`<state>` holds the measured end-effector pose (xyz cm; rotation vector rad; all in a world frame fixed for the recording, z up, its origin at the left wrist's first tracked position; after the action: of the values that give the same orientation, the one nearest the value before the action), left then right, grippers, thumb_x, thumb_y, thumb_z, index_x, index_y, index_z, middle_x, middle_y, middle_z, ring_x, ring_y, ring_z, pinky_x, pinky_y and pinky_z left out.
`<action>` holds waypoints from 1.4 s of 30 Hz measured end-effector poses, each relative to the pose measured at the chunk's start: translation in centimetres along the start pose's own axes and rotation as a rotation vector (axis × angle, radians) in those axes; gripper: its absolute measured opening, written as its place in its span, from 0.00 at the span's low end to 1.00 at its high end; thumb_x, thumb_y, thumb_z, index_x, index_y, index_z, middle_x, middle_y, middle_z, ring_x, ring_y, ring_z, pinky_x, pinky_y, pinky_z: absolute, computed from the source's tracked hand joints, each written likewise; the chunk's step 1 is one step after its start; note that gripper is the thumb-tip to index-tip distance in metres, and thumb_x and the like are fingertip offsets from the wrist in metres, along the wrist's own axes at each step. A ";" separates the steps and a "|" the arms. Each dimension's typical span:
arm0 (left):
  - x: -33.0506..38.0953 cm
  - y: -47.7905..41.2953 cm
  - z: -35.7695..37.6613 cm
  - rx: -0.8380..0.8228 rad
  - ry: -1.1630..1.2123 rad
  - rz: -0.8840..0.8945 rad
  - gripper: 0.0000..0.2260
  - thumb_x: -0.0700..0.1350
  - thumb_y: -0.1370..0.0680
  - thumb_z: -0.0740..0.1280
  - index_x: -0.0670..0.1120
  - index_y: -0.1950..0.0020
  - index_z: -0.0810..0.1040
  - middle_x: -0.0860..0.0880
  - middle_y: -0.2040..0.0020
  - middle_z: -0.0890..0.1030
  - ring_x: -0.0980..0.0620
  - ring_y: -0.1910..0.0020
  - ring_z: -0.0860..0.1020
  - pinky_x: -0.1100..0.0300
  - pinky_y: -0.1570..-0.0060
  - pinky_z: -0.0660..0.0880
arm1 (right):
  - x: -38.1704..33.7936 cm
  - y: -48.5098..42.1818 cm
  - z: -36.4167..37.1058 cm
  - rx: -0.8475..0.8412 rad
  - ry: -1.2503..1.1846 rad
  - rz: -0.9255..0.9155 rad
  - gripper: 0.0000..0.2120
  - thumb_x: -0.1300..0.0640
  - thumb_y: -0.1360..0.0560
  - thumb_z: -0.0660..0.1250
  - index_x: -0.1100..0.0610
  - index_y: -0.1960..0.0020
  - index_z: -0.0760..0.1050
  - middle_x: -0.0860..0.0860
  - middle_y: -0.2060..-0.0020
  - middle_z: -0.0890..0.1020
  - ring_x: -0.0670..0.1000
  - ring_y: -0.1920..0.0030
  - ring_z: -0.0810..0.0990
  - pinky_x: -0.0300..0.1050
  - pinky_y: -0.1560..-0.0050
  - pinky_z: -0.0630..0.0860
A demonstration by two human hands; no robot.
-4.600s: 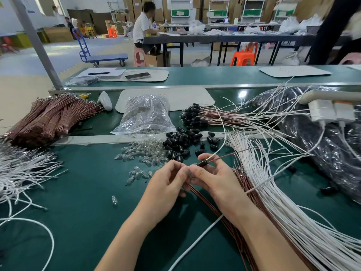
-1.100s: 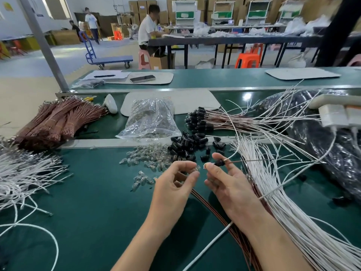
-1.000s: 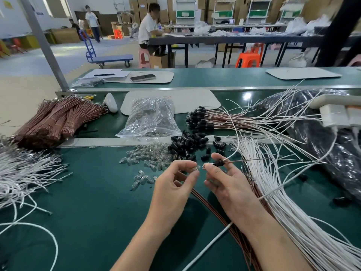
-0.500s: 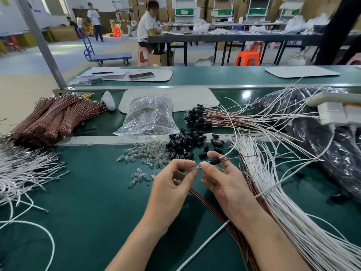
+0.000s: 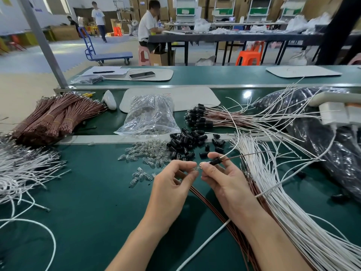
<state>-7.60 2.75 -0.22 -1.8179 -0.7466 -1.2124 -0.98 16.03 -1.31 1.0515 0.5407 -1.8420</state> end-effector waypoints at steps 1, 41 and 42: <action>0.0 0.0 0.0 0.000 -0.005 0.000 0.08 0.41 0.22 0.74 0.55 0.50 0.83 0.61 0.59 0.83 0.63 0.64 0.77 0.71 0.62 0.71 | 0.0 0.0 0.0 0.000 0.008 -0.002 0.18 0.61 0.34 0.75 0.57 0.45 0.78 0.52 0.63 0.83 0.47 0.61 0.83 0.37 0.58 0.80; 1.1 0.4 -0.1 0.021 -0.422 0.271 0.06 0.47 0.21 0.71 0.55 0.46 0.78 0.60 0.53 0.78 0.61 0.57 0.78 0.62 0.60 0.75 | -0.1 0.8 1.0 -0.042 -0.022 0.153 0.15 0.62 0.32 0.73 0.58 0.47 0.76 0.60 0.55 0.82 0.53 0.58 0.82 0.42 0.52 0.81; 1.2 0.5 -0.1 0.026 -0.438 0.281 0.05 0.47 0.21 0.71 0.55 0.46 0.78 0.59 0.53 0.78 0.61 0.58 0.77 0.62 0.60 0.75 | -0.1 0.8 1.1 -0.052 -0.022 0.158 0.15 0.62 0.32 0.73 0.58 0.46 0.76 0.59 0.56 0.83 0.51 0.59 0.83 0.41 0.54 0.82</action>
<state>-6.85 2.44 0.79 -2.1111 -0.7064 -0.6276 -0.73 14.88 -0.59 1.0091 0.4763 -1.6912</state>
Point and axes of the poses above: each hand's wrist, its own y-axis away from the middle knuckle, its own z-axis out of the palm, x = y × z, the point moved 5 cm from there along -y, towards the middle knuckle
